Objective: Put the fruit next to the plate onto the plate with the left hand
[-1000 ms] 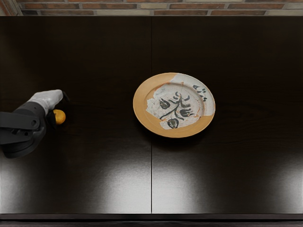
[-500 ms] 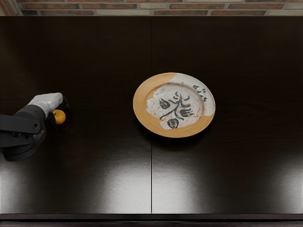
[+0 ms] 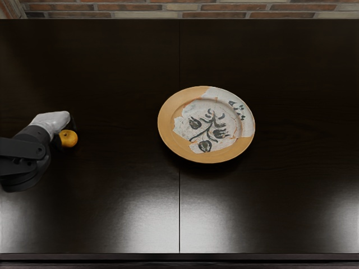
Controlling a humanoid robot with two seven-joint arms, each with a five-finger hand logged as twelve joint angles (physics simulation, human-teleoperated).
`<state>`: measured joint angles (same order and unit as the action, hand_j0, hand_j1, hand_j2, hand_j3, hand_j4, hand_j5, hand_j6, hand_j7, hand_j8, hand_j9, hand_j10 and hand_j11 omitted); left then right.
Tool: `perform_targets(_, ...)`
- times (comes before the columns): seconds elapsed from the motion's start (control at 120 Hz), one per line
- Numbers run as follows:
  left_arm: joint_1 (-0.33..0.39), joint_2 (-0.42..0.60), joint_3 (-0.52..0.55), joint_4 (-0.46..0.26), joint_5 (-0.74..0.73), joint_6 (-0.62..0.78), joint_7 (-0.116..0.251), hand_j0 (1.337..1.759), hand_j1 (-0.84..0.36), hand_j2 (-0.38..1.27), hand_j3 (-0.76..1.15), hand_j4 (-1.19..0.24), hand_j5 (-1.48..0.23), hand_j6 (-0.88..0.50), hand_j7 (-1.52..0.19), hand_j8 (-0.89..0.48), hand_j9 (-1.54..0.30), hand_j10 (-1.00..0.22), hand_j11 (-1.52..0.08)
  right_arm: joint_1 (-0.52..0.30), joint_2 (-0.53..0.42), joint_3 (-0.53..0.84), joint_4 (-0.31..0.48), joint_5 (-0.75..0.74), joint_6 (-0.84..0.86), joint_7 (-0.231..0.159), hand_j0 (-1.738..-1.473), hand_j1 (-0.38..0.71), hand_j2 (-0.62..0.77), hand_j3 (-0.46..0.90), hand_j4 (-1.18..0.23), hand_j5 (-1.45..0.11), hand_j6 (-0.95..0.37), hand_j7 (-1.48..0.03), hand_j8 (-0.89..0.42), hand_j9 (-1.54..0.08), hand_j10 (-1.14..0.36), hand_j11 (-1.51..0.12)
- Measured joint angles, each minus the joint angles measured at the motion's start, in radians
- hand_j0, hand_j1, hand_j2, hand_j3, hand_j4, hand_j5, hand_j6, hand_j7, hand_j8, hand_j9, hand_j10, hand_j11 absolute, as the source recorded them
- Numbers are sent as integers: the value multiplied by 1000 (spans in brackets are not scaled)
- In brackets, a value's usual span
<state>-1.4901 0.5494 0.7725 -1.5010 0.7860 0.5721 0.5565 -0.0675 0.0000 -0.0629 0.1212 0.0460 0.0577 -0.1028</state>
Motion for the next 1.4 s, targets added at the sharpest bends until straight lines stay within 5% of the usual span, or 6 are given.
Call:
perform_targets(0.45,7,-11,9,5,1,3,-1,1660,-293,126,-49,-536,-741,-462,-771,-580,-769,-581,-768,0,0,0,0,0,0,0,-1658,-320,-5,0,-24,-31,-24,-31,-24,-31,-24,-31)
perform_targets(0.817,7,-21,9,6,1,0,5,1679,-326,101,78,-479,-865,-386,-879,-554,-873,-685,-863,0,0,0,0,0,-1,0,-1658,-320,-5,0,-24,-31,-24,-31,-24,-31,-24,-31)
perform_targets(0.883,7,-23,9,5,2,0,6,1673,-343,105,254,-457,-899,-367,-910,-542,-906,-710,-893,0,0,0,0,0,0,0,-1658,-320,-5,0,-24,-31,-24,-31,-24,-31,-24,-31)
perform_targets(1.4,-55,-40,-33,4,-11,-13,-2,1648,-376,305,16,-402,-1026,-305,-1022,-535,-1013,-721,-1016,0,0,0,0,0,-1,0,-1658,-320,-5,0,-24,-31,-24,-31,-24,-31,-24,-31)
